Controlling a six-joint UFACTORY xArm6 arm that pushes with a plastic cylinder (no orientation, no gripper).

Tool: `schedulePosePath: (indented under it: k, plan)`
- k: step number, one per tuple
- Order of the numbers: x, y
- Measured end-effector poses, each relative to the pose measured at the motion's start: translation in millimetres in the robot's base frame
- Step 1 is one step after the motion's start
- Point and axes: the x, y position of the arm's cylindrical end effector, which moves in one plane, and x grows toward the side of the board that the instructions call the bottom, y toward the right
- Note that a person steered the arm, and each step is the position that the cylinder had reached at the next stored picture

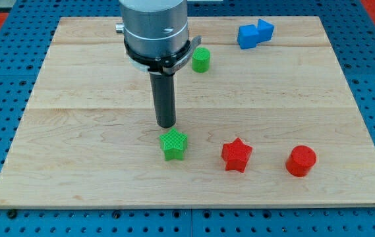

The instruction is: Place the green blocks horizontal to each other

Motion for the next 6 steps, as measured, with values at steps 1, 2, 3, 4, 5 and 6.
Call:
schedulePosePath:
  k: [1,2,3,4,5,6]
  plan:
    - [32.6,-1.7]
    - [52.8,-0.5]
    - [18.4,2.2]
    - [-37.5,63.5]
    - [-79.5,122.5]
    - [-130.2,104.9]
